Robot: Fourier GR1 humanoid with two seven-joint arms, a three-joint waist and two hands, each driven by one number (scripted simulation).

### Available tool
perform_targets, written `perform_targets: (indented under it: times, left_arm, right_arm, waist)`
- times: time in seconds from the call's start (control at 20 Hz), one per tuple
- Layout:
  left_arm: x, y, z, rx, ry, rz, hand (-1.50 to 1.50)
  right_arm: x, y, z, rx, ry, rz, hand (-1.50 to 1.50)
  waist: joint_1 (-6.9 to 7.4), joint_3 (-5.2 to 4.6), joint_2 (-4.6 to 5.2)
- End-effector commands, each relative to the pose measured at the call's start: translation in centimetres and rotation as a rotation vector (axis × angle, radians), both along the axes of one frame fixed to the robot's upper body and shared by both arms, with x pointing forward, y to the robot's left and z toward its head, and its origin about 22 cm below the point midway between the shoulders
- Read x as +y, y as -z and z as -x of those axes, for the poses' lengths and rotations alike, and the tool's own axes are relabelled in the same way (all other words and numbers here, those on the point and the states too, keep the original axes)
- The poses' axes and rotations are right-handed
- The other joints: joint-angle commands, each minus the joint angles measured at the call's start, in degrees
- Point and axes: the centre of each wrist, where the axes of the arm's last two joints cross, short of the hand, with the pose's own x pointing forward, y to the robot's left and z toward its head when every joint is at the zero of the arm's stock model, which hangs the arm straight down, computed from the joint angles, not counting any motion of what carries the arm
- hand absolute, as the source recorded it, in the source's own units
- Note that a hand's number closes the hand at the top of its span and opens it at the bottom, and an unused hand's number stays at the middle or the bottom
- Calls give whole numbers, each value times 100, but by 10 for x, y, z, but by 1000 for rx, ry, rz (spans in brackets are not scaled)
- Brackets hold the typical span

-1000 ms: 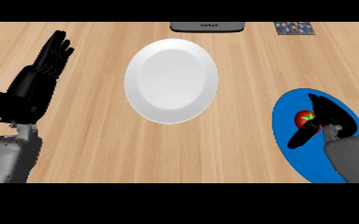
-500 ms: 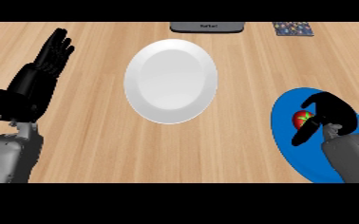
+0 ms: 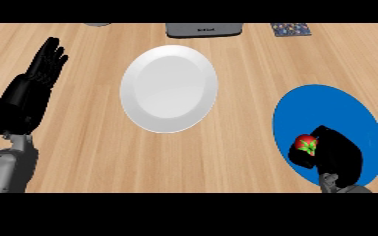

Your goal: Pick the tomato from the plate and place it in the plate

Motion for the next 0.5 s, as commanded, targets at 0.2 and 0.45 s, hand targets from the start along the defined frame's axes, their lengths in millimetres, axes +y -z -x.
perform_targets:
  times: [0.2, 0.45]
  left_arm:
    - [-1, 7, 3, -15, -13, -5, 0]
    - [-6, -1, 1, -17, 23, -18, 0]
  right_arm:
    - [77, -31, 80, -190, 105, -38, 150]
    - [118, -94, 99, -436, -8, -63, 150]
  waist:
    - [-93, 42, 41]
    - [161, 44, 94]
